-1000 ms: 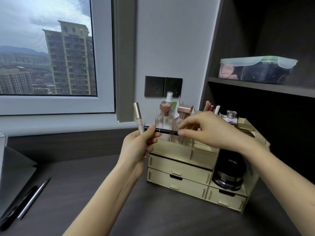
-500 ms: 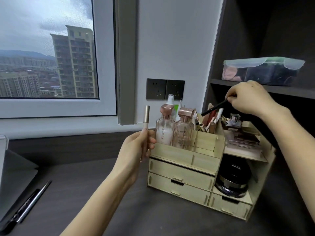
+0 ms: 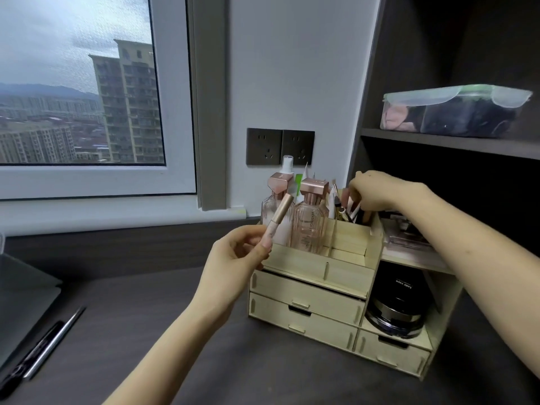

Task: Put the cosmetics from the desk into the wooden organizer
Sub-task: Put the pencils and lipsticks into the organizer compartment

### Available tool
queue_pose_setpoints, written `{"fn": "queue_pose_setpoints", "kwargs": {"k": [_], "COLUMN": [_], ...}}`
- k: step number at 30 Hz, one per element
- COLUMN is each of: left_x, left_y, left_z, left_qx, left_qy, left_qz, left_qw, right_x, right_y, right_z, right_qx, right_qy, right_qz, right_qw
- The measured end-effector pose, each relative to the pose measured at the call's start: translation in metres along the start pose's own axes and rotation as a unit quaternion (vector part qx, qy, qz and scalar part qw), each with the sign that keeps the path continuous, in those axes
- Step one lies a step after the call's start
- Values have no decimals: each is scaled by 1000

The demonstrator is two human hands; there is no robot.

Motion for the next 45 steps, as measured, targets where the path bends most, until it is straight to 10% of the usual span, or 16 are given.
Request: {"fn": "queue_pose_setpoints", "kwargs": {"k": [5, 10, 17, 23, 32, 45], "left_x": [-1, -2, 6, 20, 48, 53], "left_y": [0, 5, 16, -22, -43, -38], "left_z": [0, 13, 23, -28, -21, -15], "left_qx": [-22, -44, -2, 262, 329, 377], "left_qy": [8, 0, 8, 155, 123, 112], "left_qz": [0, 17, 61, 13, 7, 21], "left_qw": [1000, 999, 998, 952, 936, 919], "right_x": [-53, -103, -111, -100, -59, -68], "right_y": [1, -70, -33, 58, 36, 38], "right_z": [-72, -91, -104, -92, -54, -57], "right_qx": [142, 451, 572, 353, 254, 269], "right_qy": [272, 159, 232, 377, 321, 341], "right_qz": [22, -149, -79, 147, 120, 118], "right_qw": [952, 866, 783, 844, 904, 893]}}
Point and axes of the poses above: each hand's wrist, its own x-axis towards the middle knuckle, its own z-axis out of the palm, y = z × x, the point moved 10 cm from there along x, towards the middle knuckle, and after that the axes turned 10 degrees about -x, right-handed, at the moved point
